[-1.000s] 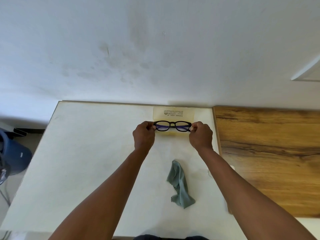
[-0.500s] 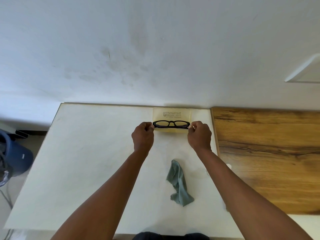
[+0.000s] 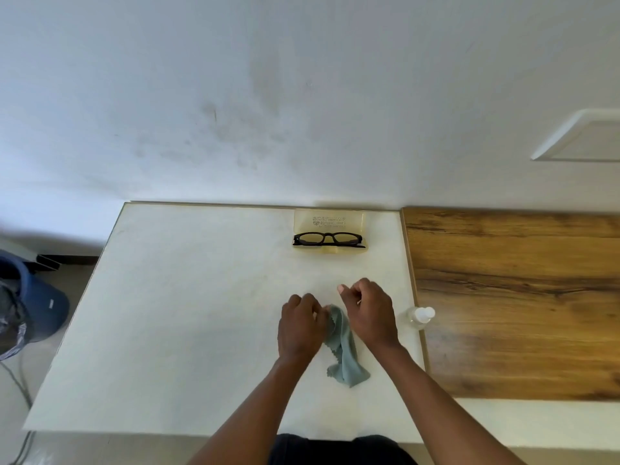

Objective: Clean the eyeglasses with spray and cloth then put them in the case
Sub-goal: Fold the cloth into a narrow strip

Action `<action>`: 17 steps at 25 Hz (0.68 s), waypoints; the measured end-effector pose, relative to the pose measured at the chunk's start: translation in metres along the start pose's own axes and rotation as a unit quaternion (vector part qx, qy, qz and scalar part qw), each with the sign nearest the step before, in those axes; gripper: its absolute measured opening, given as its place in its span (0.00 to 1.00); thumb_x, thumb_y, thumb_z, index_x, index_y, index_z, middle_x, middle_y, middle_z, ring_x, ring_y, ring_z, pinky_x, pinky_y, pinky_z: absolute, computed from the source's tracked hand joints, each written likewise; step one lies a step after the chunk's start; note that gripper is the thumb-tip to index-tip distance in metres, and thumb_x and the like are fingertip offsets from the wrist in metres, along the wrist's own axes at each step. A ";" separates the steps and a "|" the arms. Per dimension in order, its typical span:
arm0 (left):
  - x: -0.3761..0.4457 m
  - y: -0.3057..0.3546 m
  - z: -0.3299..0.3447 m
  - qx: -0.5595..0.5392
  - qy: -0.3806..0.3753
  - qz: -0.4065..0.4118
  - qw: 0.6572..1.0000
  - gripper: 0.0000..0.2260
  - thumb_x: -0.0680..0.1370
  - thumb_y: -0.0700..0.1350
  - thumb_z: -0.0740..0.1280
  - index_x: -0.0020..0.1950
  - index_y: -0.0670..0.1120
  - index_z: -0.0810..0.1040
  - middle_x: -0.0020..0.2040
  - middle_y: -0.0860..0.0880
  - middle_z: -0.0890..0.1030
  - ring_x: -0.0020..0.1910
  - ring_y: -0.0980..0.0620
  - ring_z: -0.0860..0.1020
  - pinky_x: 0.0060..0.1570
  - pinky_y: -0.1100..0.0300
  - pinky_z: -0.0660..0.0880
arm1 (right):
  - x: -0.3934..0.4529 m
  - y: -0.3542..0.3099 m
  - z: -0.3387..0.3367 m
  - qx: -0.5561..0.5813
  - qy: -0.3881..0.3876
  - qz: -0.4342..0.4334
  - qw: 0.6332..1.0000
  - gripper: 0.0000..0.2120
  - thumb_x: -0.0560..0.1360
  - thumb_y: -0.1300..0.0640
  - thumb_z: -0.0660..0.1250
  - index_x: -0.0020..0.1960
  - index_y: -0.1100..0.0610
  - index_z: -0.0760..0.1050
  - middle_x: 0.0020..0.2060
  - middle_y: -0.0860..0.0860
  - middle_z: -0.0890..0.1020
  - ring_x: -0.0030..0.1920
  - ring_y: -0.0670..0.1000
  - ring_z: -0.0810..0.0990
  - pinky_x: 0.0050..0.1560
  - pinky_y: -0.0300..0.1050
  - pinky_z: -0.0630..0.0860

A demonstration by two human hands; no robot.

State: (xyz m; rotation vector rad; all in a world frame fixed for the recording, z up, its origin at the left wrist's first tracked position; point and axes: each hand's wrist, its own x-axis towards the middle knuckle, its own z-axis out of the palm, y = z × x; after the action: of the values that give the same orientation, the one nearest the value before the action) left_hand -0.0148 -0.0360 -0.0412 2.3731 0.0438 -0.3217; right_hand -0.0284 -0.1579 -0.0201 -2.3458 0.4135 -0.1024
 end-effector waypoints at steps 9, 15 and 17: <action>-0.033 -0.002 0.017 0.107 -0.020 0.008 0.994 0.11 0.77 0.54 0.60 0.52 0.47 0.72 0.55 0.48 0.69 0.56 0.47 0.67 0.52 0.56 0.64 | -0.074 0.019 0.002 -0.107 -0.062 0.010 0.992 0.08 0.72 0.50 0.64 0.48 0.53 0.72 0.44 0.49 0.78 0.43 0.50 0.75 0.41 0.44 0.74; -0.020 0.008 0.010 0.037 -0.061 -0.050 0.996 0.06 0.76 0.47 0.63 0.48 0.45 0.75 0.53 0.46 0.71 0.54 0.45 0.69 0.50 0.54 0.67 | -0.072 0.022 -0.006 -0.067 -0.055 0.052 0.995 0.04 0.75 0.59 0.62 0.50 0.56 0.71 0.45 0.51 0.80 0.45 0.51 0.77 0.43 0.43 0.77; -0.014 0.009 0.000 -0.074 -0.049 -0.073 0.993 0.05 0.75 0.46 0.66 0.44 0.44 0.77 0.47 0.45 0.76 0.47 0.47 0.74 0.44 0.57 0.71 | -0.067 0.020 -0.009 -0.048 -0.048 0.064 0.996 0.02 0.75 0.61 0.61 0.47 0.57 0.72 0.43 0.52 0.79 0.44 0.52 0.77 0.42 0.45 0.77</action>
State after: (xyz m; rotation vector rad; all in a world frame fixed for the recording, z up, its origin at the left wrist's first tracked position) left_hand -0.0271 -0.0421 -0.0321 2.2090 0.1891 -0.4864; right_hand -0.0990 -0.1554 -0.0246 -2.3989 0.5299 0.0931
